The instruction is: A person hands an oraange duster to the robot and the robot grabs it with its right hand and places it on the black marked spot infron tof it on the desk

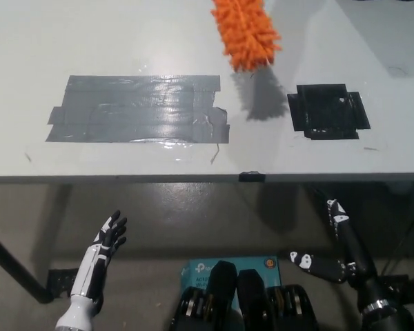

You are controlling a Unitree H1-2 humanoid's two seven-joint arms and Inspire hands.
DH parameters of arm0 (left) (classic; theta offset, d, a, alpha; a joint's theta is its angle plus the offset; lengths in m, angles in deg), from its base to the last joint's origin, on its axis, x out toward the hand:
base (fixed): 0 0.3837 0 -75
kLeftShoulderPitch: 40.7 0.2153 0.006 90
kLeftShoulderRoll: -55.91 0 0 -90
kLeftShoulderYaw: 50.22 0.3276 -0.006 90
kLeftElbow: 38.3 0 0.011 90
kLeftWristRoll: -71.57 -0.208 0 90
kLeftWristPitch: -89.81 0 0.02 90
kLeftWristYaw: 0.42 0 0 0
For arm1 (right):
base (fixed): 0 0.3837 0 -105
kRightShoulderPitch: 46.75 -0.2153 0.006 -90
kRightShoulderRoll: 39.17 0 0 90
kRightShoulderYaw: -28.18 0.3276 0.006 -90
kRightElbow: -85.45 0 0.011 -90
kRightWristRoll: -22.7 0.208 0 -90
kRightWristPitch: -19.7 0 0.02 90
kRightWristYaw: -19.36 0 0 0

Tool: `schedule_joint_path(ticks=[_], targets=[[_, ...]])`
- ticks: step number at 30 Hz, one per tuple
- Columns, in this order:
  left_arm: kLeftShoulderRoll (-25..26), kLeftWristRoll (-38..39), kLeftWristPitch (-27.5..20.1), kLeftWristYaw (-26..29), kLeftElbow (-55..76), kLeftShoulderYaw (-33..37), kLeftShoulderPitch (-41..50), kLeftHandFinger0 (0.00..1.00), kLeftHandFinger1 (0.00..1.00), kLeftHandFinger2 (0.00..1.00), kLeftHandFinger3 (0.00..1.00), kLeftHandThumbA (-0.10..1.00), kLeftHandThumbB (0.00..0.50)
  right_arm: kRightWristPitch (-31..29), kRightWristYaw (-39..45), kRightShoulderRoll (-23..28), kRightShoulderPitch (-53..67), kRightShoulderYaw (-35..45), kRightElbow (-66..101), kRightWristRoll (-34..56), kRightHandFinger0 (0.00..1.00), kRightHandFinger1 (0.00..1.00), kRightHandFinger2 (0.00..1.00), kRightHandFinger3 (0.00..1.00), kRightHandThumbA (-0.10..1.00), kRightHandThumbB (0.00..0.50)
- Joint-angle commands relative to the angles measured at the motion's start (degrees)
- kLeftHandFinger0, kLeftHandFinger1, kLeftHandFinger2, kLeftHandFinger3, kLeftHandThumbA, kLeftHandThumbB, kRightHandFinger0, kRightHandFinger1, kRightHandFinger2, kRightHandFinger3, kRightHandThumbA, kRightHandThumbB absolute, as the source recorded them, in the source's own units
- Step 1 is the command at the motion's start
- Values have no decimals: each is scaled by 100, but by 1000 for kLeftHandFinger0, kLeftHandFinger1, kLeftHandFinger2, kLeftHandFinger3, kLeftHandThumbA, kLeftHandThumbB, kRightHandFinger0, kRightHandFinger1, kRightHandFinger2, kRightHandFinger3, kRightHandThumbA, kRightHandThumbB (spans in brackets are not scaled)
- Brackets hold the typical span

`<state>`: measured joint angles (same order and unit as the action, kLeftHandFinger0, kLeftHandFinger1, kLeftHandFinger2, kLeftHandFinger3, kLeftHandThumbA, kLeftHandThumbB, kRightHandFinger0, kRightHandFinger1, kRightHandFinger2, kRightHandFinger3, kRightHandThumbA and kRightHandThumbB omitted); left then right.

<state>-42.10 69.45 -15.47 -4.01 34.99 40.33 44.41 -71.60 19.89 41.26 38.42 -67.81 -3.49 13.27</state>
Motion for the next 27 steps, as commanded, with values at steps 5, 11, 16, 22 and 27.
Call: schedule_joint_path(ticks=[5,11,16,22,27], targets=[[10,-157,-387,-13,-20,158,-70,1000,1000,1000,1000,997,270,281,-616,-19,83,445,1430,-987,1000,1000,1000,1000,935,155],[17,-160,-361,20,-10,145,-55,1000,1000,1000,1000,976,273,1337,-273,176,-721,747,2182,-1086,1000,1000,1000,1000,1000,212],[11,-137,-389,28,-17,120,-27,1000,1000,1000,1000,977,273,2175,-88,333,-1729,810,2246,-1317,1000,1000,1000,1000,1000,274],[4,-139,-397,58,69,97,8,1000,1000,1000,1000,985,288,2822,196,659,-3172,667,1159,-1641,1000,1000,1000,1000,1000,355],[39,-153,-354,56,131,80,-55,1000,1000,1000,1000,1000,308,2823,430,793,-4309,634,-244,-1918,1000,1000,1000,1000,1000,398]])
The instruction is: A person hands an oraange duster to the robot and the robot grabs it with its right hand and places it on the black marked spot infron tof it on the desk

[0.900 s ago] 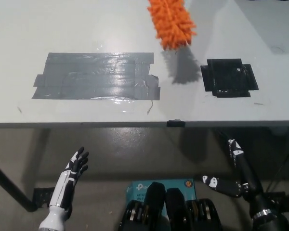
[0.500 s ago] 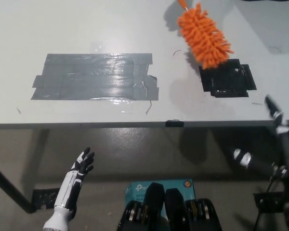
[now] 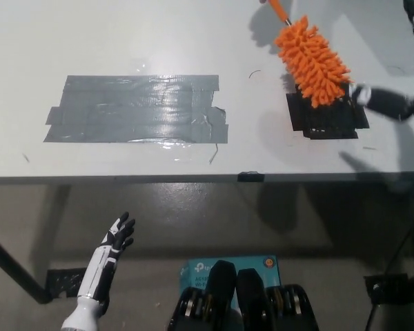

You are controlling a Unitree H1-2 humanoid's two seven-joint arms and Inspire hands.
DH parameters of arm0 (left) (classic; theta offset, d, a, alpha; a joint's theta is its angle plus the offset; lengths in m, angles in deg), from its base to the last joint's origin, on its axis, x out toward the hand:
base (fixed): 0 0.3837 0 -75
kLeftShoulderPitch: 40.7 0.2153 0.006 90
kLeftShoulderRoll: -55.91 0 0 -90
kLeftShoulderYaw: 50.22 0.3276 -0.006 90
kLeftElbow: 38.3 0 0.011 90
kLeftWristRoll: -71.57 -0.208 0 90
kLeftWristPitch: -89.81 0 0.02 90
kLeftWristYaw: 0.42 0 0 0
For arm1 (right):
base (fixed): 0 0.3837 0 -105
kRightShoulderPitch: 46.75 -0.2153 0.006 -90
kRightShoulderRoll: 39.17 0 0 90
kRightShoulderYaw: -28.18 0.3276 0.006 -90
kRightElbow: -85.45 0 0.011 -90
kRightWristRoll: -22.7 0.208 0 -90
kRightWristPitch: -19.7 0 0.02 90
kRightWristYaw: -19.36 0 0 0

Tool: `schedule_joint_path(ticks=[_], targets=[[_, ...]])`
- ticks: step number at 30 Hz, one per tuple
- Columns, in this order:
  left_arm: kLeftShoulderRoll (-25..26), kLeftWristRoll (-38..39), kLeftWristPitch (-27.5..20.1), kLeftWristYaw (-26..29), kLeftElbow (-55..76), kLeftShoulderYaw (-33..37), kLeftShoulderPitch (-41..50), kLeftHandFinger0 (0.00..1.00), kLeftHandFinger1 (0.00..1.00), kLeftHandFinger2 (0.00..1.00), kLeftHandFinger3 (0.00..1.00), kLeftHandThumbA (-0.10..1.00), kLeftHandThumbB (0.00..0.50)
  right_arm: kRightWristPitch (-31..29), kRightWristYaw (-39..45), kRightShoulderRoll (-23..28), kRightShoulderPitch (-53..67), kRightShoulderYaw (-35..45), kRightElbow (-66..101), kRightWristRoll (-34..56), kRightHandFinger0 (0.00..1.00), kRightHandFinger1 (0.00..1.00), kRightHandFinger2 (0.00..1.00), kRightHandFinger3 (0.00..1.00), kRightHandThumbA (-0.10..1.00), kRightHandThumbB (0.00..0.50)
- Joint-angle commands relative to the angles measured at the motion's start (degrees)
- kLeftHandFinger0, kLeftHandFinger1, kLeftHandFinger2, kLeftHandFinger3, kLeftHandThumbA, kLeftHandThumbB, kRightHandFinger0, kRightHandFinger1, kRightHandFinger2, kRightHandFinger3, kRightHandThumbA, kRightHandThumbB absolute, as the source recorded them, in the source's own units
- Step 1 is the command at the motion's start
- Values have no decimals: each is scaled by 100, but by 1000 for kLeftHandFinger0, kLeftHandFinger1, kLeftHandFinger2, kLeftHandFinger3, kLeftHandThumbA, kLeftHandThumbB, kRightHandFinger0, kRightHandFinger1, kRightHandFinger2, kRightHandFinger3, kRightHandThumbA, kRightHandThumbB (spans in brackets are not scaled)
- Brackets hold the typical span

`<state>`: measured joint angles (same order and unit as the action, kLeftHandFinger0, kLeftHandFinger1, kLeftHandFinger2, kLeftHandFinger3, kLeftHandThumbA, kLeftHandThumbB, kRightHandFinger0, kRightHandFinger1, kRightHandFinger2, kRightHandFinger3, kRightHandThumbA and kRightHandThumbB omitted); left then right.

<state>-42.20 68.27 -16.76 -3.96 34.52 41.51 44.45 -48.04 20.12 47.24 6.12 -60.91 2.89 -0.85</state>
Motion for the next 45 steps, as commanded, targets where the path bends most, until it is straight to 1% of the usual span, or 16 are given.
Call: schedule_joint_path(ticks=[1,6,23,27,29,30,31,32,33,34,35,36,37,39,40,45], targets=[[52,-30,-212,45,200,-39,-55,1000,1000,1000,1000,1000,306,467,399,202,-1255,-61,-1163,-502,1000,1000,1000,1000,1000,404],[46,16,-210,11,226,-39,-72,1000,1000,1000,1000,995,290,467,405,148,-2301,-41,-3006,-114,1000,1000,1000,1000,940,372],[59,-32,-186,10,318,-22,-105,1000,1000,1000,1000,994,272,-351,446,132,-4145,-544,-7582,216,1000,1000,1000,1000,998,404],[71,-20,-199,1,319,-25,-107,1000,1000,1000,1000,994,267,-515,580,152,-4246,-700,-8156,219,1000,1000,1000,1000,899,415],[74,-12,-192,-5,342,-26,-101,1000,1000,1000,1000,990,266,-448,550,155,-4245,-680,-8289,285,1000,1000,1000,1000,687,396],[75,-5,-204,-10,340,-26,-101,1000,1000,1000,1000,990,265,-377,537,169,-4243,-768,-8357,219,1000,1000,1000,1000,530,343],[77,18,-190,-24,348,-29,-97,1000,1000,1000,1000,989,264,-290,556,185,-4241,-1024,-8403,-15,554,650,822,1000,303,294],[79,25,-185,-28,351,-31,-95,1000,1000,1000,1000,989,264,-275,559,186,-4244,-1096,-8421,-67,554,650,822,1000,303,294],[80,31,-185,-31,350,-32,-93,1000,1000,1000,1000,989,264,-259,569,192,-4247,-1258,-8442,-183,312,448,655,1000,175,297],[86,30,-208,-30,342,-34,-104,1000,1000,1000,1000,988,262,-255,577,204,-4245,-1347,-8436,-199,139,259,433,1000,39,285],[93,7,-225,-20,325,-33,-143,1000,1000,1000,1000,992,257,-255,588,223,-4260,-1390,-8398,-158,6,42,327,1000,-94,275],[93,5,-212,-19,320,-33,-173,1000,1000,1000,1000,992,257,-268,569,239,-4265,-1385,-8336,-73,1,105,419,1000,-99,265],[85,34,-180,-23,322,-42,-181,1000,1000,1000,1000,986,262,-314,556,250,-4260,-1356,-8280,16,0,239,581,1000,-100,236],[82,15,-184,-6,304,-44,-193,1000,1000,1000,1000,986,260,-312,517,259,-4262,-1344,-8172,91,23,389,744,1000,-100,198],[86,18,-184,-8,296,-48,-195,1000,1000,1000,1000,985,253,-352,471,259,-4261,-1316,-8139,130,84,483,836,1000,-100,188],[87,38,-61,-25,333,-59,-240,1000,1000,1000,1000,989,237,-579,368,313,-4198,-1206,-7808,257,96,501,847,1000,-100,199]])
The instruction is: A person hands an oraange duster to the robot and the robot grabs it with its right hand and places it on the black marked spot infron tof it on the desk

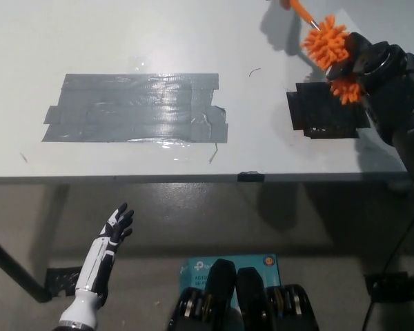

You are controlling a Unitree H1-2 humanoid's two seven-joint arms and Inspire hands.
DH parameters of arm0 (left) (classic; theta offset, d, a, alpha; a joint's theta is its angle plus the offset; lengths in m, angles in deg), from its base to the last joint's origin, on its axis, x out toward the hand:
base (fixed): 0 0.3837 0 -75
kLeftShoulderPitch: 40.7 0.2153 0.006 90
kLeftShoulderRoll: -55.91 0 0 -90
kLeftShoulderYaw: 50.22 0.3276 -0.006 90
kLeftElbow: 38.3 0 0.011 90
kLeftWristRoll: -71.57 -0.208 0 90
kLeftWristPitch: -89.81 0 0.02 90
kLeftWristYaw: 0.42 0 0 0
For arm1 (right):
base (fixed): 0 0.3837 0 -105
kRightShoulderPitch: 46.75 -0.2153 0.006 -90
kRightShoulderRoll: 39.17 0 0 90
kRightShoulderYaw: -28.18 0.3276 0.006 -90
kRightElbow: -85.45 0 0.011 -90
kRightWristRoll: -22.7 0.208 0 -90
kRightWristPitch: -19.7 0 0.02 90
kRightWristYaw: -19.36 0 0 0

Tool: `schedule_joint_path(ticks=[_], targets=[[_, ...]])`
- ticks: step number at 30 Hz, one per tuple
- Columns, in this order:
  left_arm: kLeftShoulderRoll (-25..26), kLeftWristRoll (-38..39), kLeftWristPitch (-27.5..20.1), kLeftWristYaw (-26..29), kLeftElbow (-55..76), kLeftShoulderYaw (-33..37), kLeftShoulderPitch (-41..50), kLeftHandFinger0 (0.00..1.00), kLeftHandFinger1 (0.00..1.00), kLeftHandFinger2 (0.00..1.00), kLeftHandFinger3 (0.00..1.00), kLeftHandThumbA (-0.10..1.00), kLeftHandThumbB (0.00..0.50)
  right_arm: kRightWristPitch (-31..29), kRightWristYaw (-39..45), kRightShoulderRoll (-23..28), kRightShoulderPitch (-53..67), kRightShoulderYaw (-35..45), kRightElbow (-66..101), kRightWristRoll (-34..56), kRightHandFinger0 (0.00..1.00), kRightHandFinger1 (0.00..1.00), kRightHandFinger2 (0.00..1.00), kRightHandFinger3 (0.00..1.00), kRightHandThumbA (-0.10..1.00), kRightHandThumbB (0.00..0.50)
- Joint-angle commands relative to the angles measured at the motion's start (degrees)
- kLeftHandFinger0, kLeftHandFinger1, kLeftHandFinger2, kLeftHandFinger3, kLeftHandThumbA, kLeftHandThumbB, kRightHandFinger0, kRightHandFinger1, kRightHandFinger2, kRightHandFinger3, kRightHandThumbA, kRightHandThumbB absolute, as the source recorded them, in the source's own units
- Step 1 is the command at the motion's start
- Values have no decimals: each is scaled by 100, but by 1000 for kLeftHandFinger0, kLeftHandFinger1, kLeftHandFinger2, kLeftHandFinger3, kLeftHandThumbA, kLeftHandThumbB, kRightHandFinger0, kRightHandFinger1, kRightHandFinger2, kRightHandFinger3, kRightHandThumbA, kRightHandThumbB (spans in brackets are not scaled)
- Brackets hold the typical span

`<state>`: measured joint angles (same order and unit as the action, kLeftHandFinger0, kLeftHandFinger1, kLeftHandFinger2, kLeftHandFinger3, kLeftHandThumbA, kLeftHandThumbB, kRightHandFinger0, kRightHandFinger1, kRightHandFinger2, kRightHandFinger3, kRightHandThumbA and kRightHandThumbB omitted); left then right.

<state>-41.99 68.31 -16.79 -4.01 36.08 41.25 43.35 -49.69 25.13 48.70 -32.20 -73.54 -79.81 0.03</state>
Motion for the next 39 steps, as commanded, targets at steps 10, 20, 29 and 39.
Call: schedule_joint_path(ticks=[10,20,29,39], targets=[[107,-5,-181,-6,76,-48,-112,1000,1000,1000,1000,997,145,-378,55,248,227,104,2286,204,234,726,999,803,-100,176],[138,12,-243,-4,58,-96,-99,1000,1000,1000,1000,995,126,-114,273,326,909,257,3673,296,241,694,1000,938,-100,173],[137,-10,-201,2,83,-112,-141,1000,1000,1000,1000,992,125,-146,98,378,1147,220,2783,273,176,620,891,981,-100,143],[134,17,-56,-1,141,-155,-194,1000,1000,1000,1000,989,145,-231,-27,334,1298,189,2177,291,146,647,948,1000,-100,162]])
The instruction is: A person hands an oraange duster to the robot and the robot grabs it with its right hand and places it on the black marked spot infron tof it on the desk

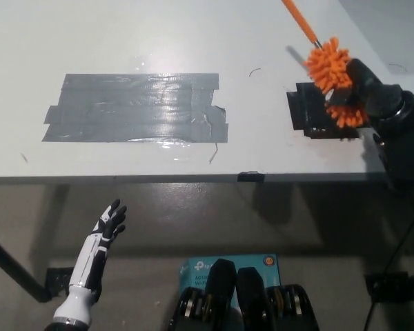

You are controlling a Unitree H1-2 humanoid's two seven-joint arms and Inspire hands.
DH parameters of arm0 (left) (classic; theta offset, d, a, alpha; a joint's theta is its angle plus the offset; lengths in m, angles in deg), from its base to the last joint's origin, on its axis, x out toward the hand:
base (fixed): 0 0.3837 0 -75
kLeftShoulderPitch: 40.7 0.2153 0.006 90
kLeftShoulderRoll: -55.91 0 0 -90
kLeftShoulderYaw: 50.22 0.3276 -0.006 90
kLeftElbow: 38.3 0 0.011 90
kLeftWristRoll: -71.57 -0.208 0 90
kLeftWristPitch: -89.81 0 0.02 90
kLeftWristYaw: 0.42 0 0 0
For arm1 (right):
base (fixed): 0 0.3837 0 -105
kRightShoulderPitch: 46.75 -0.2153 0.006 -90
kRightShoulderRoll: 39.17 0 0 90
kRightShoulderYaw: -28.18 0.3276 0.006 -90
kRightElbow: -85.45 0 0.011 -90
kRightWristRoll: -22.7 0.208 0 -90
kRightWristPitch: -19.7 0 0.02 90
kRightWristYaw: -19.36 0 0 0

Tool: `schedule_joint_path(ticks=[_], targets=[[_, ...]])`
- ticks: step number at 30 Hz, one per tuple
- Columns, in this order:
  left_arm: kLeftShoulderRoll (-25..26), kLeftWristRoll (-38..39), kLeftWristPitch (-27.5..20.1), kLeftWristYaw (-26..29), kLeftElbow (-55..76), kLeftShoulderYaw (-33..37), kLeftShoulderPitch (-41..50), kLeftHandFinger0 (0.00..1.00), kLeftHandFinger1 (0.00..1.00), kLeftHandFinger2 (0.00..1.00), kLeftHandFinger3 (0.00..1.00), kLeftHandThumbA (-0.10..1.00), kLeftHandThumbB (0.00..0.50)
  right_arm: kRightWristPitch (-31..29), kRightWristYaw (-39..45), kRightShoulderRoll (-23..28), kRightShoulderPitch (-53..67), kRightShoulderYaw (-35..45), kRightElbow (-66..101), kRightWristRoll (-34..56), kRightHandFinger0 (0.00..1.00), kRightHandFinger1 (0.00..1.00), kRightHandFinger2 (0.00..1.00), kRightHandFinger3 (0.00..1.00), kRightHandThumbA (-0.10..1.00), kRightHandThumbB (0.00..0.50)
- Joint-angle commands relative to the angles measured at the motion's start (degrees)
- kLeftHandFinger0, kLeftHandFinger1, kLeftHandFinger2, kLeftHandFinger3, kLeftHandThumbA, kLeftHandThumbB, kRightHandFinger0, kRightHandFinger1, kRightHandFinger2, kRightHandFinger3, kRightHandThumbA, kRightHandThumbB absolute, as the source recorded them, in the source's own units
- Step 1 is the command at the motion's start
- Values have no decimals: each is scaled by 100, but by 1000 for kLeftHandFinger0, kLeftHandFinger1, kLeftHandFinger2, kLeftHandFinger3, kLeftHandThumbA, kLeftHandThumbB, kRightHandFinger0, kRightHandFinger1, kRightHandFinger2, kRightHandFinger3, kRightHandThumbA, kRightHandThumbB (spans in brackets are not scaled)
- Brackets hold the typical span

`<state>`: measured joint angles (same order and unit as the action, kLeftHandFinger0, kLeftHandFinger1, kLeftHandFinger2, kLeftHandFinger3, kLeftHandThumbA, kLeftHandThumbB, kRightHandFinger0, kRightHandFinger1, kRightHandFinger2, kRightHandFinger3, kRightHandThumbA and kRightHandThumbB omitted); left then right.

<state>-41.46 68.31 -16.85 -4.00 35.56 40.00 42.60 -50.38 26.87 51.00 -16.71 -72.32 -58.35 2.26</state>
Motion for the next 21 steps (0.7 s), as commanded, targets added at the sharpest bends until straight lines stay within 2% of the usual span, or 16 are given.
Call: schedule_joint_path(ticks=[1,2,3,4,5,6,7,8,9,10,12,15,17,21], targets=[[83,22,-31,-9,202,-30,-124,1000,1000,1000,1000,988,144,-210,-181,106,-217,61,24,78,153,655,955,1000,-100,160],[90,30,-29,-24,207,-28,-130,1000,1000,1000,1000,988,145,-317,-114,123,-196,13,10,67,174,676,959,955,-100,169],[106,42,-48,-41,198,-30,-146,1000,1000,1000,1000,990,149,-517,115,150,-201,-82,-38,74,138,650,946,909,-31,179],[108,43,-46,-43,196,-32,-150,1000,1000,1000,1000,990,149,-594,262,159,-196,-92,-39,124,136,642,941,918,39,220],[108,42,-43,-42,195,-33,-153,1000,1000,1000,1000,990,149,-636,349,163,-193,-91,-39,163,138,641,940,889,100,224],[121,12,-24,-27,202,-36,-170,1000,1000,1000,1000,990,147,-534,653,140,-221,-54,3,310,653,1000,1000,1000,379,343],[129,-13,-18,-15,210,-36,-176,1000,1000,1000,1000,990,146,-464,822,127,-236,-46,37,377,766,1000,1000,1000,406,347],[136,-26,-29,-7,201,-37,-180,1000,1000,1000,1000,989,148,-481,991,124,-231,-68,56,420,1000,1000,1000,1000,493,376],[142,-40,-29,0,203,-35,-182,1000,1000,1000,1000,990,149,-460,1085,110,-216,-40,84,490,1000,1000,1000,1000,502,390],[142,-39,-24,2,208,-35,-182,1000,1000,1000,1000,986,150,-454,1105,105,-197,-46,126,498,1000,1000,1000,1000,558,416],[155,-21,-5,-7,218,-41,-210,1000,1000,1000,1000,981,144,-478,1102,126,-149,-140,285,411,1000,1000,1000,1000,655,433],[165,-20,-24,-10,173,-36,-227,1000,1000,1000,1000,983,160,-589,1026,122,-82,-61,424,483,1000,1000,1000,1000,689,420],[169,-46,-36,2,159,-29,-229,1000,1000,1000,1000,985,161,-651,942,122,-64,-55,460,455,1000,1000,1000,1000,716,430],[190,-28,11,-21,197,-33,-256,1000,1000,1000,1000,991,166,-667,901,190,-54,-178,649,301,1000,1000,1000,1000,761,400]])
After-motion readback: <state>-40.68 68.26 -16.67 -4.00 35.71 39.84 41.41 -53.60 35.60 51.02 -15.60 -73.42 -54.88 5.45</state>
